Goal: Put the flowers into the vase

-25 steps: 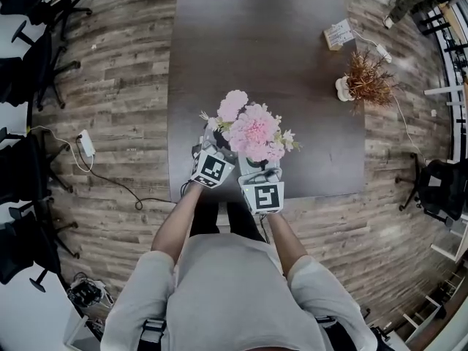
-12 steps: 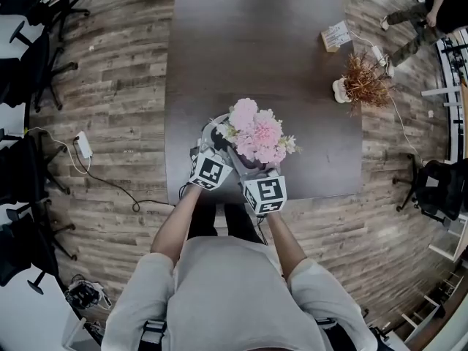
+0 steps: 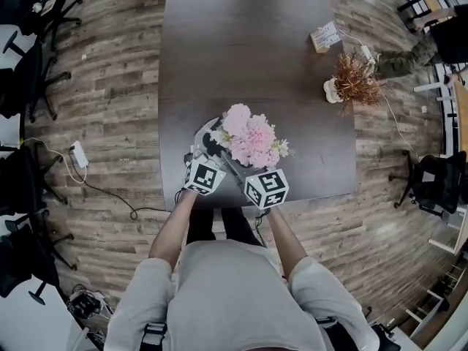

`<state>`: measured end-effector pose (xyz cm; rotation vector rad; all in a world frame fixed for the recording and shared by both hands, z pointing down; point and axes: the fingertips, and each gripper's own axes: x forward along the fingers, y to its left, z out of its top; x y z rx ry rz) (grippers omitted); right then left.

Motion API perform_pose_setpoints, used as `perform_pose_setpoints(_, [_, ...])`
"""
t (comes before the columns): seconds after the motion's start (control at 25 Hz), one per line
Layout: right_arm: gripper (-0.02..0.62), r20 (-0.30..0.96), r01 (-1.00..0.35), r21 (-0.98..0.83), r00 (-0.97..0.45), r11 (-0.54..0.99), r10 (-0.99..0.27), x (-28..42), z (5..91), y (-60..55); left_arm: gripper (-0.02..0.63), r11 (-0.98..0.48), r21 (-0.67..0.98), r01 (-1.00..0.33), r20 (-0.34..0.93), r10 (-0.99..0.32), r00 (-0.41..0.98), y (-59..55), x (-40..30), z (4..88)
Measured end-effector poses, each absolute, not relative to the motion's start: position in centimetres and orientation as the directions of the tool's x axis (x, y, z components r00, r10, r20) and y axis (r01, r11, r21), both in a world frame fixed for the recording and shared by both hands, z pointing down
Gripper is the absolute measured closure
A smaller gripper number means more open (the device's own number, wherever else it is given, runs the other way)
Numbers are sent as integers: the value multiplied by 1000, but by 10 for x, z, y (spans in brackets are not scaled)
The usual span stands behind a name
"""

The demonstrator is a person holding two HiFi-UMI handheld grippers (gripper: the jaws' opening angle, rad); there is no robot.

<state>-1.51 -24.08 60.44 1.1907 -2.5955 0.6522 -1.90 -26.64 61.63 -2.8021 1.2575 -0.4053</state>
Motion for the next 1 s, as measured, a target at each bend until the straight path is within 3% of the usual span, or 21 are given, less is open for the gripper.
perform_pose_setpoints(0.24, [179, 376, -763, -289, -645, 578, -665, -18, 606, -243, 176, -689, -135, -712, 247, -720, 649, -262, -21, 625])
perform_pose_setpoints(0.48, [179, 383, -772, -279, -635, 571, -672, -16, 608, -243, 185, -670, -124, -732, 282, -732, 621, -249, -37, 635])
perform_pose_setpoints(0.6, [184, 383, -780, -279, -626, 561, -679, -14, 610, -241, 255, -648, -100, -755, 295, -744, 600, -232, -53, 641])
perform_pose_setpoints(0.68, [189, 383, -784, -278, -620, 554, -685, -12, 611, -239, 354, -620, -89, -780, 304, -762, 571, -221, -65, 644])
perform_pose_setpoints(0.8, [199, 395, -790, -281, -612, 544, -685, -7, 614, -231, 565, -580, -69, -812, 335, -780, 529, -205, -79, 652])
perform_pose_setpoints(0.84, [207, 401, -793, -280, -609, 541, -685, -5, 615, -228, 595, -578, -64, -814, 353, -776, 523, -200, -81, 657])
perform_pose_setpoints(1.0, [260, 421, -808, -261, -588, 529, -691, 6, 619, -217, 595, -589, -42, -807, 359, -763, 538, -193, -76, 656])
